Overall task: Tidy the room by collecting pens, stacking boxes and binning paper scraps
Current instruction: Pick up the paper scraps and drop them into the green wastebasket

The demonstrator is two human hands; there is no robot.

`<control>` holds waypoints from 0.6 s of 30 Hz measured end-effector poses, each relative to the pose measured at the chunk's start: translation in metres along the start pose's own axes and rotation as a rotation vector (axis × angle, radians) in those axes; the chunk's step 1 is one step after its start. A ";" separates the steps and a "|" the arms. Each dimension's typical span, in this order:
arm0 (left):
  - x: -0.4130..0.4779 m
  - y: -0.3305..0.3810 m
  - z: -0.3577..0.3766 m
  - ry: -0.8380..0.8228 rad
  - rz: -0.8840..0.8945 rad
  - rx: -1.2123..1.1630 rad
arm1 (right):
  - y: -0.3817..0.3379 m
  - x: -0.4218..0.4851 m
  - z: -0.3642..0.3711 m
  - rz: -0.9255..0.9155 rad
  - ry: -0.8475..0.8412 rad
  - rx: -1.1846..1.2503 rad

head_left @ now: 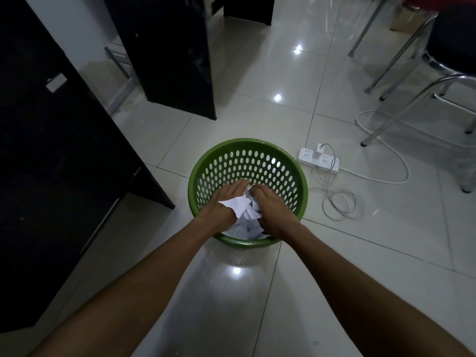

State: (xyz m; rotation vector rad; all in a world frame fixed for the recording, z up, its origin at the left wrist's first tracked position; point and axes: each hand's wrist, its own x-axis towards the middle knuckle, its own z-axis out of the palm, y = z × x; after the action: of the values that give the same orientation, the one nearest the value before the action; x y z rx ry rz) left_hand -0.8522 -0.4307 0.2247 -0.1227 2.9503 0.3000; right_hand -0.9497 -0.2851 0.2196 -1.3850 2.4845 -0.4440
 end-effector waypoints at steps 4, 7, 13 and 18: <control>-0.003 -0.007 0.004 -0.026 -0.075 -0.014 | 0.006 -0.003 0.001 0.014 -0.084 -0.034; -0.006 -0.007 0.003 -0.020 -0.127 -0.151 | 0.007 -0.006 0.001 0.007 -0.090 -0.031; -0.004 -0.006 0.003 -0.042 -0.176 -0.157 | 0.006 -0.010 -0.003 -0.006 -0.108 -0.007; -0.003 -0.006 0.003 -0.036 -0.157 -0.151 | 0.004 -0.010 -0.008 -0.025 -0.109 -0.031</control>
State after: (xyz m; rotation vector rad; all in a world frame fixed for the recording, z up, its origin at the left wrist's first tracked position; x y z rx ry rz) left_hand -0.8484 -0.4360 0.2210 -0.3626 2.8585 0.4965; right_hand -0.9505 -0.2739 0.2261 -1.4138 2.3990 -0.3265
